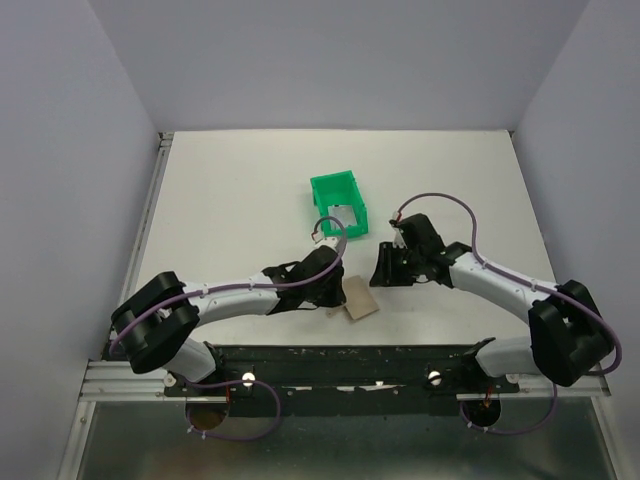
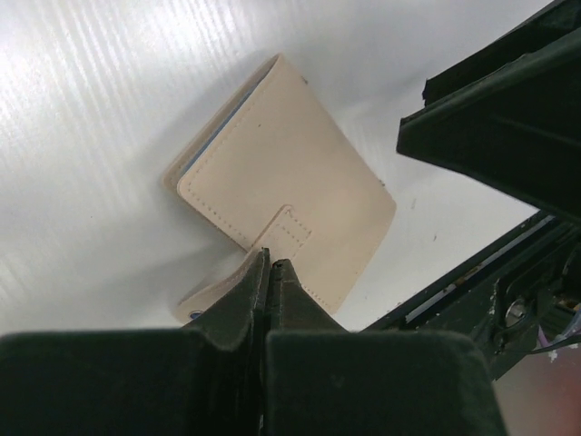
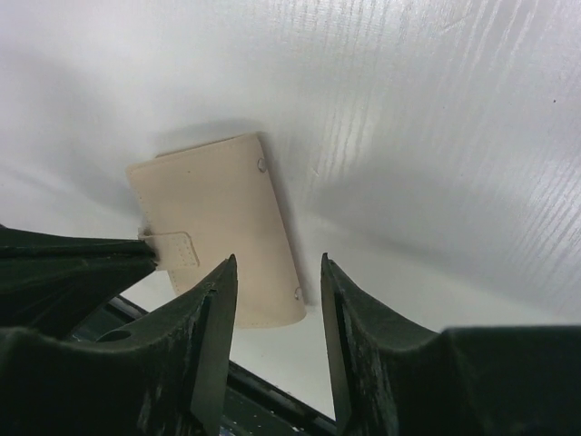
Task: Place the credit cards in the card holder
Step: Close the card holder at the center of the board.
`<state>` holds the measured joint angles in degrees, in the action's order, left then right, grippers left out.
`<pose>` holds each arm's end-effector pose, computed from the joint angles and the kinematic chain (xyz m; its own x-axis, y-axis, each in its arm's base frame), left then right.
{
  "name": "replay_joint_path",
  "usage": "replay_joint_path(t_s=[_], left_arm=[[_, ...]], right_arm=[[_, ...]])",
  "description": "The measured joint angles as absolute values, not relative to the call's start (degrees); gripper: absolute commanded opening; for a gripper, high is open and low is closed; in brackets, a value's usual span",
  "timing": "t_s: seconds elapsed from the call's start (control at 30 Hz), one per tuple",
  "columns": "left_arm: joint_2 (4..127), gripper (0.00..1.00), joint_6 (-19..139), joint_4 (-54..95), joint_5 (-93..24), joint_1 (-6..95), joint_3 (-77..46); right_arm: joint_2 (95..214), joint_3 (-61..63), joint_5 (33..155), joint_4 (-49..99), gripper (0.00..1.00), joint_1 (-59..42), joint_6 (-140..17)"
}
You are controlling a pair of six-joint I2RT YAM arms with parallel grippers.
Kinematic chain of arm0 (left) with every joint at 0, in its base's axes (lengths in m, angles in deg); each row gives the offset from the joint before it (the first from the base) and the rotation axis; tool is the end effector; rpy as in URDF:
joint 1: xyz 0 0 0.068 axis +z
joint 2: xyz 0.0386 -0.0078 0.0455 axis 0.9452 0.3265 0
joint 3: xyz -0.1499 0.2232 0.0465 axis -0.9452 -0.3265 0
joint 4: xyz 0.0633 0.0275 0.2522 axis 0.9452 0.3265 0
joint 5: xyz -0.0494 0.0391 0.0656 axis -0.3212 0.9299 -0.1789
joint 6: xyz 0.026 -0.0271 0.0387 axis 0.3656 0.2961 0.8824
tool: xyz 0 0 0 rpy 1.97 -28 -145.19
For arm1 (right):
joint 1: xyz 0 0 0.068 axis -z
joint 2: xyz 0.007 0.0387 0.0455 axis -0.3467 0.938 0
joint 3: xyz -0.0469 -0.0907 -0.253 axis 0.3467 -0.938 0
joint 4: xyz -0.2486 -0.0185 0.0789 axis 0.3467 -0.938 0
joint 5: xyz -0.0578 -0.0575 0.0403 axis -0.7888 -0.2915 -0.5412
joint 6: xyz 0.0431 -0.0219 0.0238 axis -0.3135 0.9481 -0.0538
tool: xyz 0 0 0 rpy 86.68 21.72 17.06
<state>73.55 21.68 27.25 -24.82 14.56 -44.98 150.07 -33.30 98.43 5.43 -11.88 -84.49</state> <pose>0.1624 -0.2427 0.1820 -0.8827 -0.0487 -0.4674 0.2317 0.8202 -0.5231 0.2126 0.1425 0.1883 -0.9124 0.0023 -0.4092 -0.1924 0.8802 0.4339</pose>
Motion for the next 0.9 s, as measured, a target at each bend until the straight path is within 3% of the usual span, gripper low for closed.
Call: replay_joint_path(t_s=[0.9], left_arm=[[77.6,0.00,20.0,22.4,-26.3,14.6,-49.0]], right_arm=[[162.2,-35.9,117.4,16.4,0.53,-9.9,-84.3]])
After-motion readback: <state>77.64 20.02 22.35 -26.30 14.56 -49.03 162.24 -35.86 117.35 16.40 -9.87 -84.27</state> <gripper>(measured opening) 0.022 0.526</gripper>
